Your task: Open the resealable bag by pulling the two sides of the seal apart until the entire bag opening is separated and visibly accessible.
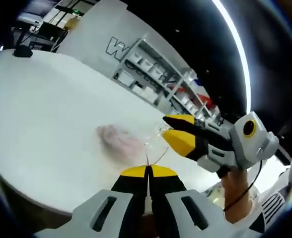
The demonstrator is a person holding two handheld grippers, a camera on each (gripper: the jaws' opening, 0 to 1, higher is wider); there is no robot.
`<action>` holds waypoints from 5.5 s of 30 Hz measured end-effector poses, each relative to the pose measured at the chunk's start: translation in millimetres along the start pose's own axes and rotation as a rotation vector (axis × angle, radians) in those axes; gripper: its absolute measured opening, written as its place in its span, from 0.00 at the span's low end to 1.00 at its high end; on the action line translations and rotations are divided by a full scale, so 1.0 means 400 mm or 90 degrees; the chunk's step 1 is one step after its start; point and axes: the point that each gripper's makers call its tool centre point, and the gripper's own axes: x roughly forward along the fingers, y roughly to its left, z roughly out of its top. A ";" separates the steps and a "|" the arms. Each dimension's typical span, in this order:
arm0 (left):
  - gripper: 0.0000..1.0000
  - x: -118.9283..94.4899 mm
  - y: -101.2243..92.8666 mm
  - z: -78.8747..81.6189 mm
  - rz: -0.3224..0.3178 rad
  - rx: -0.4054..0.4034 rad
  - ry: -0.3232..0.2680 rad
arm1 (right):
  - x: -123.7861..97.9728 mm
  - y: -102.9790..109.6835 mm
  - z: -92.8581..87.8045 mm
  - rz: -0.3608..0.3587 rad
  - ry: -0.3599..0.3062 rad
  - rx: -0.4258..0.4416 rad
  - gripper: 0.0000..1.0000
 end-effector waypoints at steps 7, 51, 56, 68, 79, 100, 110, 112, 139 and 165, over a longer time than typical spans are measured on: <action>0.01 0.001 0.000 -0.007 0.003 0.008 0.004 | 0.037 0.034 -0.005 0.030 0.019 0.029 0.12; 0.57 0.130 0.043 0.159 0.073 0.459 -0.090 | 0.031 -0.153 0.029 -0.071 -0.077 0.143 0.00; 0.53 0.184 0.065 0.186 0.082 0.467 -0.105 | 0.030 -0.198 0.027 -0.091 -0.081 0.148 0.00; 0.54 0.204 0.085 0.216 0.077 0.436 -0.114 | 0.032 -0.248 0.011 -0.094 -0.080 0.169 0.00; 0.54 0.203 0.082 0.216 0.070 0.416 -0.113 | 0.053 -0.307 -0.019 -0.093 -0.053 0.172 0.00; 0.52 0.201 0.086 0.206 0.071 0.402 -0.101 | 0.066 -0.340 -0.074 -0.104 -0.032 0.199 0.00; 0.51 0.200 0.089 0.202 0.074 0.397 -0.099 | 0.074 -0.363 -0.106 -0.111 -0.011 0.197 0.00; 0.51 0.200 0.089 0.203 0.074 0.395 -0.101 | 0.078 -0.379 -0.116 -0.117 -0.008 0.199 0.00; 0.49 0.202 0.097 0.197 0.075 0.386 -0.094 | 0.094 -0.541 -0.165 -0.163 -0.008 0.248 0.00; 0.48 0.202 0.099 0.196 0.073 0.380 -0.089 | 0.148 -0.588 -0.210 -0.161 0.006 0.273 0.00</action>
